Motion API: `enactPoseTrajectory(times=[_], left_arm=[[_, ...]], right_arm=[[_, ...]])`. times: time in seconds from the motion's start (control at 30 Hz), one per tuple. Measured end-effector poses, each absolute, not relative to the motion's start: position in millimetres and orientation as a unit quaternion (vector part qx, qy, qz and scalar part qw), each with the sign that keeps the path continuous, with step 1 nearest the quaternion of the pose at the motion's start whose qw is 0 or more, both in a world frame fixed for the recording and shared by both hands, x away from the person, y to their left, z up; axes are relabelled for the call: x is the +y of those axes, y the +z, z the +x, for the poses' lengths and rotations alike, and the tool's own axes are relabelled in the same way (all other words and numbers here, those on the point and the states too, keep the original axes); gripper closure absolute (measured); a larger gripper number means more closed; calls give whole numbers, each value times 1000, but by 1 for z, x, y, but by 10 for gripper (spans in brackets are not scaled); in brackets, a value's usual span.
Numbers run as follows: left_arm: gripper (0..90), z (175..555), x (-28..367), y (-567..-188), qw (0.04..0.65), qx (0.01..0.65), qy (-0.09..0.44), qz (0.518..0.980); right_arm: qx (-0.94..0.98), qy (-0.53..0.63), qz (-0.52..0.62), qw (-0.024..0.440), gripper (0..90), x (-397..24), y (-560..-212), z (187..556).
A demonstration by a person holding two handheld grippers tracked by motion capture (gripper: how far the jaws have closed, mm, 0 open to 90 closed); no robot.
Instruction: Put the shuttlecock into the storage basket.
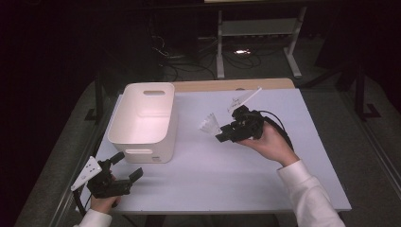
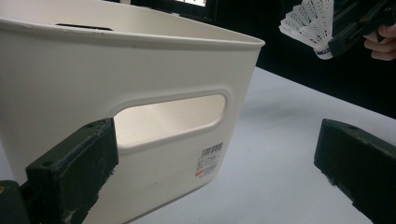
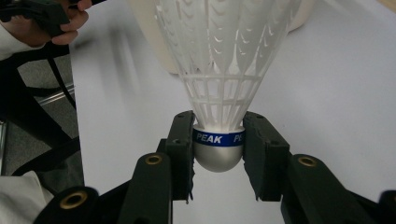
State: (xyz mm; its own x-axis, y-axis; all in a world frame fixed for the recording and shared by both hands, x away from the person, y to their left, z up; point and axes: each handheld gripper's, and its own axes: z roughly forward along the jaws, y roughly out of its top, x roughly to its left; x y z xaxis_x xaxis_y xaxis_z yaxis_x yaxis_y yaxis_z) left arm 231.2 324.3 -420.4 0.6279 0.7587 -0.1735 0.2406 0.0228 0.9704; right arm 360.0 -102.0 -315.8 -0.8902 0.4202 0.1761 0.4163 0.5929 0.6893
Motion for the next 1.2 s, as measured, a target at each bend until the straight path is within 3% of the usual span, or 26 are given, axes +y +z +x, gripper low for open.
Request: enactPoseTrajectory(times=[1.2], left_arm=[[0,232,324,-420,611,375,211,665]], right_arm=[[903,389,181,16,635,-51,-297,371]])
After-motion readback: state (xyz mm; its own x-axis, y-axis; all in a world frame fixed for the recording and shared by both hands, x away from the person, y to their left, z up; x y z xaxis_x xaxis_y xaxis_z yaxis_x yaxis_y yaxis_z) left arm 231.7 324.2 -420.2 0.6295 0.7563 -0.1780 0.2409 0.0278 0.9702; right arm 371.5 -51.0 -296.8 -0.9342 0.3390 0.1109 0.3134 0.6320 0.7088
